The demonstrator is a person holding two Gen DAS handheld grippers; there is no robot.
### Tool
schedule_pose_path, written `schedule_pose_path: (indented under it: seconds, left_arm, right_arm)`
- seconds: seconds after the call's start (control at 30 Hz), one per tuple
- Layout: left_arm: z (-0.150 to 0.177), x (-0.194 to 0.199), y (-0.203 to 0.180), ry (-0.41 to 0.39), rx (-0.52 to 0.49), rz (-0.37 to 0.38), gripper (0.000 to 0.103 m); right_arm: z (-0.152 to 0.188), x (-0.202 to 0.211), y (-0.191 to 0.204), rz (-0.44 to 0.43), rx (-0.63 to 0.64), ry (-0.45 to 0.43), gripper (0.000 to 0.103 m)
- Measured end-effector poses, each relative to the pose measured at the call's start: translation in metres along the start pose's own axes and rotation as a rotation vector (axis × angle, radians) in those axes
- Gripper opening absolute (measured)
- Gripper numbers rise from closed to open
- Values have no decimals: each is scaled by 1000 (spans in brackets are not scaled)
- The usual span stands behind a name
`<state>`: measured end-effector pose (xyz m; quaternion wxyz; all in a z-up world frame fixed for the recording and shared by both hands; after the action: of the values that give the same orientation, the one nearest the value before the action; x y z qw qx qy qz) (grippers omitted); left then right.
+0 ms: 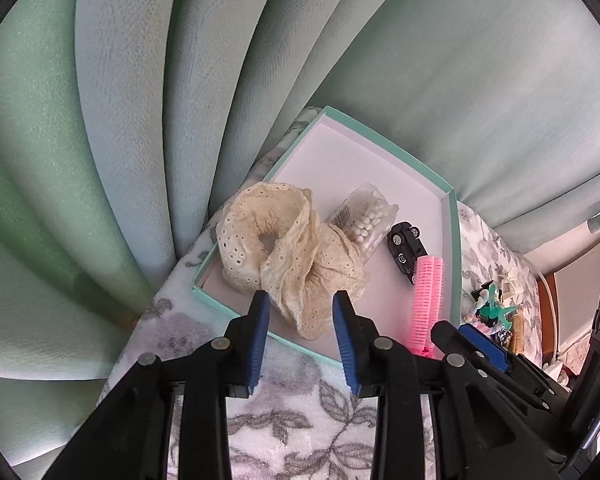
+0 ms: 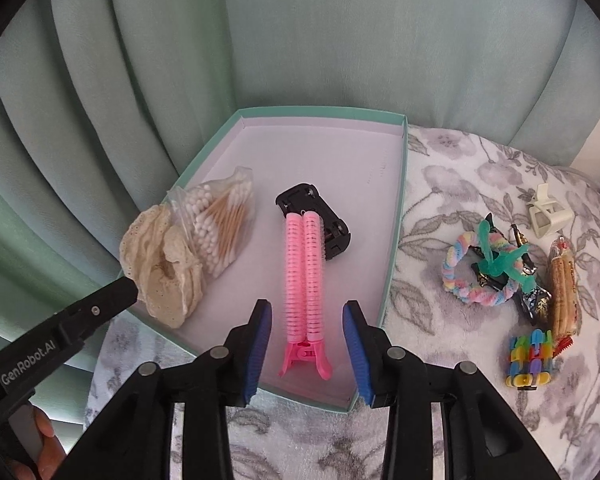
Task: Organize objects
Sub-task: 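Open both tools to release the lace cloth and curler in the box, then withdraw both open tools away from the box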
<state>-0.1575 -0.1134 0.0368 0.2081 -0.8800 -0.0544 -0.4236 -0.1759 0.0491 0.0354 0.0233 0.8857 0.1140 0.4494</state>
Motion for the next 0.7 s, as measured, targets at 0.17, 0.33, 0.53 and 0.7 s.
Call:
schedule_pose_path:
  seconds: [0.17, 0.33, 0.53, 0.7]
  left_arm:
    - [0, 17, 9, 0, -4, -53, 43]
    - [5, 24, 15, 13, -6, -102, 47]
    - [15, 34, 21, 40, -5, -159, 68]
    - [19, 25, 27, 70, 15, -186, 74]
  right_arm:
    - [5, 15, 0, 9, -3, -11, 41]
    - [9, 26, -4, 24, -16, -19, 54]
    - [13, 41, -10, 48, -32, -41, 70]
    - [17, 50, -16, 61, -46, -49, 80]
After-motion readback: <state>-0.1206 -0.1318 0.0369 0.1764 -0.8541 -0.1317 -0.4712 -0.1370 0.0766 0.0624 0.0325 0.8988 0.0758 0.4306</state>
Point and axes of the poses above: each gripper's, at about its wrist camera, not at the fingertips, and x roughly against the way its jaws point, y to its left, z to its underside, the point moved 3 cm from there along -x, roughly the way its jaws point, and after that the axes turned 5 degrees about -y, right-handed, at the moved point
